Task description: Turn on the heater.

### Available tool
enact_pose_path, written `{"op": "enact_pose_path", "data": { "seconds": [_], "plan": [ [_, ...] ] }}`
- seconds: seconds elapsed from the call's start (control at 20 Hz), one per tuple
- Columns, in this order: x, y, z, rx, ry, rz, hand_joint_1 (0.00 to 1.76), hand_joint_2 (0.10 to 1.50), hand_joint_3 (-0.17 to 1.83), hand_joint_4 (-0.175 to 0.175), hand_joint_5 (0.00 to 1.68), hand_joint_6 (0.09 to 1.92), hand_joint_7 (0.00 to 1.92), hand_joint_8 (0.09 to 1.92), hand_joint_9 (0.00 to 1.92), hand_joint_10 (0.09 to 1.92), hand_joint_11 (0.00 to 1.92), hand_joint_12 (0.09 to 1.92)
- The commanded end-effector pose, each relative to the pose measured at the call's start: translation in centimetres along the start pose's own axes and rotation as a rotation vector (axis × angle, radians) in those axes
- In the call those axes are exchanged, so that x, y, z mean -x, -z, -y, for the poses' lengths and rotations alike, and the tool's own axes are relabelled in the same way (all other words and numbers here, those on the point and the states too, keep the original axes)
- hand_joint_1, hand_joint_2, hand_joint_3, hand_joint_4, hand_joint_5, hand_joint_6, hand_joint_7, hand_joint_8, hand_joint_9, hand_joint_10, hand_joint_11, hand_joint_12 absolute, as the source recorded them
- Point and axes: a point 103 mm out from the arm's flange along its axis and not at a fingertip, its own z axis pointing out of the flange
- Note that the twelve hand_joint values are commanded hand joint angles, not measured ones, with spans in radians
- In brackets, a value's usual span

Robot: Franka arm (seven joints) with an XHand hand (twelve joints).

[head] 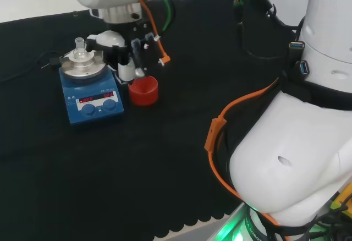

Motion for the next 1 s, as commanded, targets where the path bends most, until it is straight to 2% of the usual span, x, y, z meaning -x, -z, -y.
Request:
{"op": "enact_pose_path", "data": {
  "seconds": [0.05, 0.3, 1.0],
  "plan": [
    [-2.0, -0.3, 0.2, -0.006, 0.003, -0.008, 1.61, 0.19, 1.57, -0.076, 0.05, 0.67, 1.26, 1.42, 1.32, 1.22, 1.27, 1.07],
    [-2.6, -0.7, 0.2, -0.018, 0.000, -0.026, 1.62, 0.18, 1.58, -0.064, 0.04, 0.65, 1.26, 1.42, 1.33, 1.22, 1.26, 1.08],
    [-4.6, -2.6, -0.2, -0.066, -0.008, -0.038, 1.62, 0.18, 1.58, -0.060, 0.03, 0.64, 1.26, 1.43, 1.33, 1.23, 1.26, 1.09]
  ]
}}
